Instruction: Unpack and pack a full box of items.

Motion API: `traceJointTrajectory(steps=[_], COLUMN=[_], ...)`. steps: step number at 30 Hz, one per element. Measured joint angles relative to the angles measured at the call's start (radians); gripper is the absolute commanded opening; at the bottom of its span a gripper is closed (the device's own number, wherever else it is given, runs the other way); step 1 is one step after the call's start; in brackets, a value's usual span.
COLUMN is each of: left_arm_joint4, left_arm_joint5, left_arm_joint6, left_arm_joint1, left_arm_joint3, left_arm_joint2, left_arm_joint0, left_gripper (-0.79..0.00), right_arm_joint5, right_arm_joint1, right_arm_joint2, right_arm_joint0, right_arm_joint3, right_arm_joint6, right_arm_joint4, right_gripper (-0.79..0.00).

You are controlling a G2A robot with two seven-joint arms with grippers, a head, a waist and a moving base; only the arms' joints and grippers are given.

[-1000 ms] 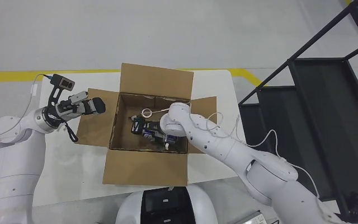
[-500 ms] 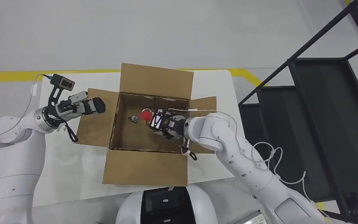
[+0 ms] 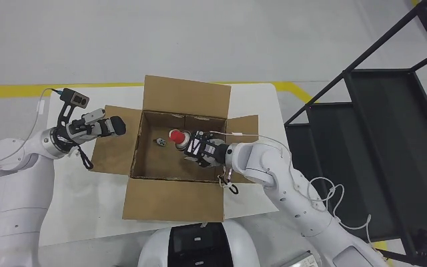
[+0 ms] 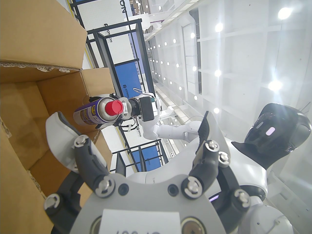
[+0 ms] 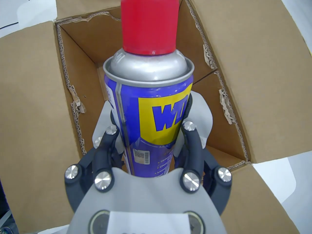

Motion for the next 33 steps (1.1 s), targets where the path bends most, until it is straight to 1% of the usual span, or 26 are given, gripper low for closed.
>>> traceJointTrajectory(steps=[28,29,31,33], left_arm_joint4=[0.000,0.000,0.000,0.000], left_arm_joint5=[0.000,0.000,0.000,0.000], left_arm_joint6=[0.000,0.000,0.000,0.000], left_arm_joint1=[0.000,0.000,0.000,0.000], left_arm_joint3=[0.000,0.000,0.000,0.000], left_arm_joint2=[0.000,0.000,0.000,0.000], left_arm_joint0=[0.000,0.000,0.000,0.000], left_gripper=[0.000,0.000,0.000,0.000], right_arm_joint5=[0.000,-0.005,-0.042,-0.093], right_arm_joint1=[0.000,0.000,0.007,0.020], right_arm_joint2=[0.001,0.004,0.032,0.094], right_arm_joint0=[-0.002,-0.007,-0.025,-0.062], right_arm_joint3=[-0.002,-0.006,-0.031,-0.073], right_arm_joint6=[-0.004,-0.019,-0.089,-0.188], right_arm_joint4=[0.004,0.014,0.039,0.039], right_gripper=[-0.785,-0.785,-0.785,-0.785])
